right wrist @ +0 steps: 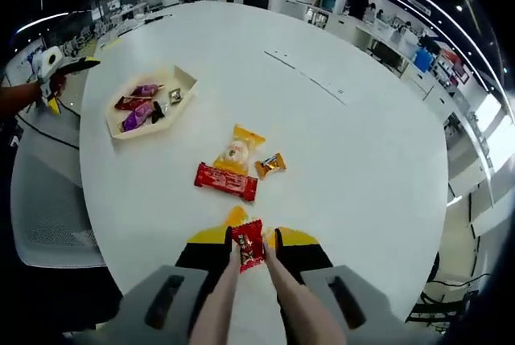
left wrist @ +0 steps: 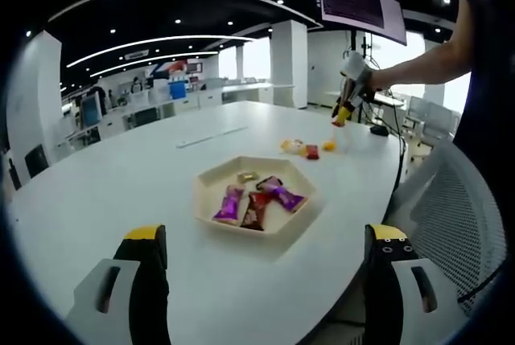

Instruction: Place the target food into the container with the food tongs after gripping and lifting it, then release it inside without dropping or visibly crushing the food.

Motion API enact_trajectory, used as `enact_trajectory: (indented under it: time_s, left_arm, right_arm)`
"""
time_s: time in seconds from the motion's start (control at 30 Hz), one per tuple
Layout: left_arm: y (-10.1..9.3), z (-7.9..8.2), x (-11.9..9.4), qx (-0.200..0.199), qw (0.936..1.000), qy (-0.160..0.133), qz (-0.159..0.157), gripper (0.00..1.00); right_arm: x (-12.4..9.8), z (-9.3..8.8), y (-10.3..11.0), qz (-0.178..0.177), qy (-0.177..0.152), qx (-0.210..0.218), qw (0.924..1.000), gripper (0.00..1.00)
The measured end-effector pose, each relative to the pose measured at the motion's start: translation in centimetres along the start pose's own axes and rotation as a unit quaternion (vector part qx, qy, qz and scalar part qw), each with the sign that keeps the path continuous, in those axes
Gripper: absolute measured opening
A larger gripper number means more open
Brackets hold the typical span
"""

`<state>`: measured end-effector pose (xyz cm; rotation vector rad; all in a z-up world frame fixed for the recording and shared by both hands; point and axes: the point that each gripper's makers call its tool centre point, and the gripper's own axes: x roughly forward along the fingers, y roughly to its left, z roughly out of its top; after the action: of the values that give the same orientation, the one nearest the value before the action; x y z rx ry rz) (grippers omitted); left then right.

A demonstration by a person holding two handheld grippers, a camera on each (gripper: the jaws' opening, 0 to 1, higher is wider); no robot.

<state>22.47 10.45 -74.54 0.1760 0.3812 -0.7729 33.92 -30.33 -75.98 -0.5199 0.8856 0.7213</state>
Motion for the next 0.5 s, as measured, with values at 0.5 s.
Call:
enact_trajectory:
  time_s: [0.5]
  left_arm:
    - [0.0,0.1,-0.1,0.003,1.0000,-0.003,0.002,0.99]
  right_arm:
    - [0.5,2.2,1.1,0.009,-0.001,-0.017,0.9998,0.20]
